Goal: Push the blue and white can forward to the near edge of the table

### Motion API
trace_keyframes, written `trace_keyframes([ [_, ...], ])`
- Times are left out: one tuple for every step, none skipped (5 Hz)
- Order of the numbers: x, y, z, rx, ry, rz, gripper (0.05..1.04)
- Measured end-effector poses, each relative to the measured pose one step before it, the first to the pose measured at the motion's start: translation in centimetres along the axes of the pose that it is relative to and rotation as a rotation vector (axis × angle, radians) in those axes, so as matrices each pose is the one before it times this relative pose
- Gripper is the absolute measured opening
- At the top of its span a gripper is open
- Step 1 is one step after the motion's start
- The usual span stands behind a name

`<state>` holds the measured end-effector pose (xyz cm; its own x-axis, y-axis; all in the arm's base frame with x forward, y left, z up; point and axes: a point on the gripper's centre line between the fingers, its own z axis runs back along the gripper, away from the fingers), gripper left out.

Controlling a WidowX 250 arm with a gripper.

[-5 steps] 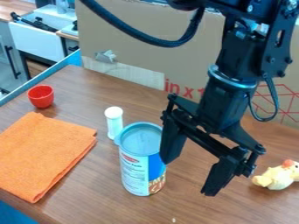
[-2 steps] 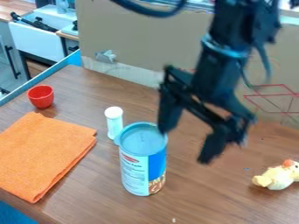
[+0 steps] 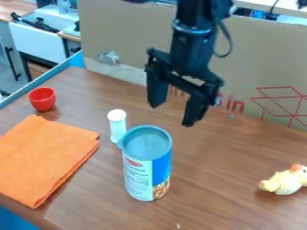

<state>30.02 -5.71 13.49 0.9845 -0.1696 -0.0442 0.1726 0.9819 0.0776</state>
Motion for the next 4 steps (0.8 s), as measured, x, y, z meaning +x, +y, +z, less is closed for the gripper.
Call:
trace_keyframes([
  [1.795, 0.839, -1.401, -0.0275, -0.028, 0.0157, 1.001],
  [1.07, -0.135, -1.399, -0.0154, -0.004, -0.0156, 1.001],
  [0.316, -0.243, -1.013, -0.0132, 0.0384, -0.0195, 1.001],
  [-0.058, 0.444, -1.356, -0.0246, 0.0412, 0.0094, 1.001],
])
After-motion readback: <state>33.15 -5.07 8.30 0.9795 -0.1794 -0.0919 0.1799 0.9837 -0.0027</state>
